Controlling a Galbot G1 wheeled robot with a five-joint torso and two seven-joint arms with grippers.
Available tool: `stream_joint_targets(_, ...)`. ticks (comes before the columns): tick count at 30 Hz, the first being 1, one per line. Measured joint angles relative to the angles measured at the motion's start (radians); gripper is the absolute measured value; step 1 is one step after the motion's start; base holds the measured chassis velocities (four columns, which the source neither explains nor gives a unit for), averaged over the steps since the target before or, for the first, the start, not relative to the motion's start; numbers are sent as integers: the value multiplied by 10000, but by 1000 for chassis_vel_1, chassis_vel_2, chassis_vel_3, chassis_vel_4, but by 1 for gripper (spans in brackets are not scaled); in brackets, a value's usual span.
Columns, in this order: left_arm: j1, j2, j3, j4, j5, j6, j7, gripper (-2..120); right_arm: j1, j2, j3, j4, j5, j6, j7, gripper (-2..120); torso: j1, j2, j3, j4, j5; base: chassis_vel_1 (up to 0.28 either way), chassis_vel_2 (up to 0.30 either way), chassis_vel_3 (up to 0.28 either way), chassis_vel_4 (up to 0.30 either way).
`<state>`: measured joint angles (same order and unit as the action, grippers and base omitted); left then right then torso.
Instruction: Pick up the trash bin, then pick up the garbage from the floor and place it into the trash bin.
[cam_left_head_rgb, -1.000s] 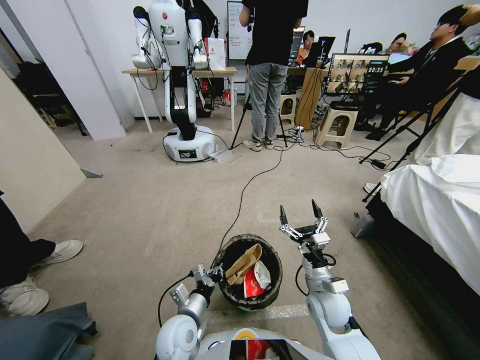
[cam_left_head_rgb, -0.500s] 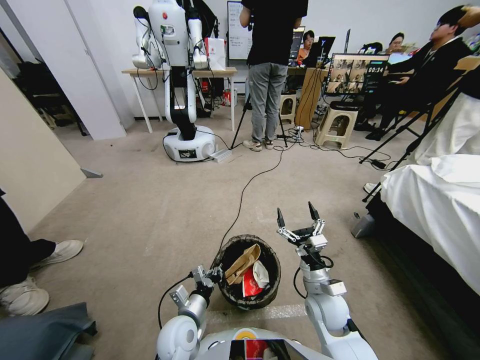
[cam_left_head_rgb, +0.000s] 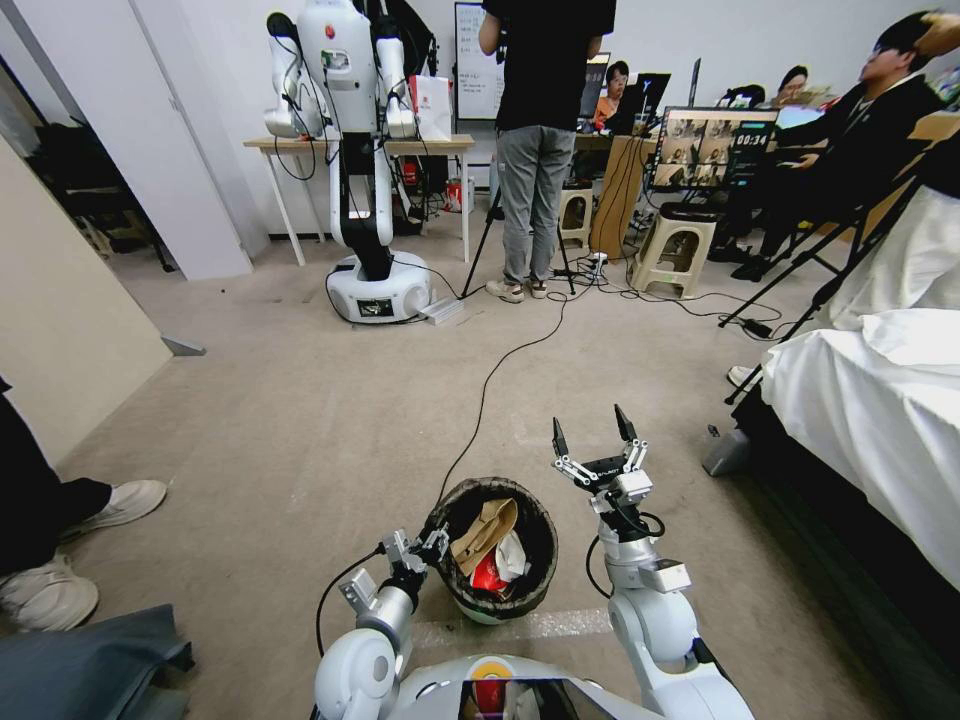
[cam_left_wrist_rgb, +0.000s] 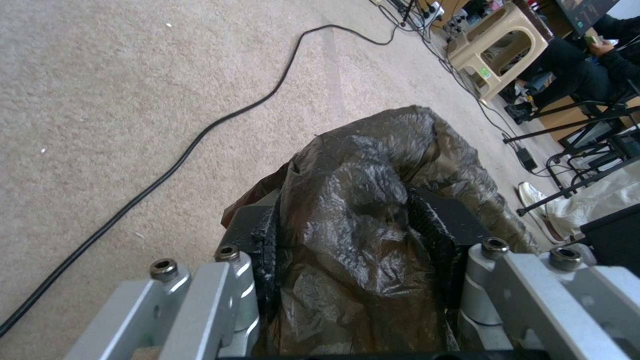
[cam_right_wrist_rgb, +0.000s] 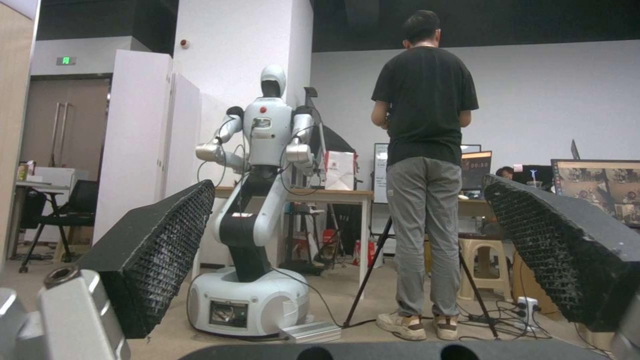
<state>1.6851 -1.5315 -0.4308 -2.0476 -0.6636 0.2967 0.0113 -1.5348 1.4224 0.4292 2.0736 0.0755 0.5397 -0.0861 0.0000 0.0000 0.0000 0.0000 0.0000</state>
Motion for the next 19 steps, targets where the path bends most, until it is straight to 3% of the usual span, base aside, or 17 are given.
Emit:
stream_joint_targets(14, 106, 3, -68, -254, 276, -158, 97, 47, 51, 57, -55, -110, -14, 67, -111, 100, 0, 0, 0, 0, 0, 0, 0, 0, 0)
stream_joint_targets(19, 248, 18, -144, -718, 1285, -640, 99, 48, 106, 90, -13, -133, -49, 69, -3, 100, 0, 0, 0, 0, 0, 0, 0, 0, 0)
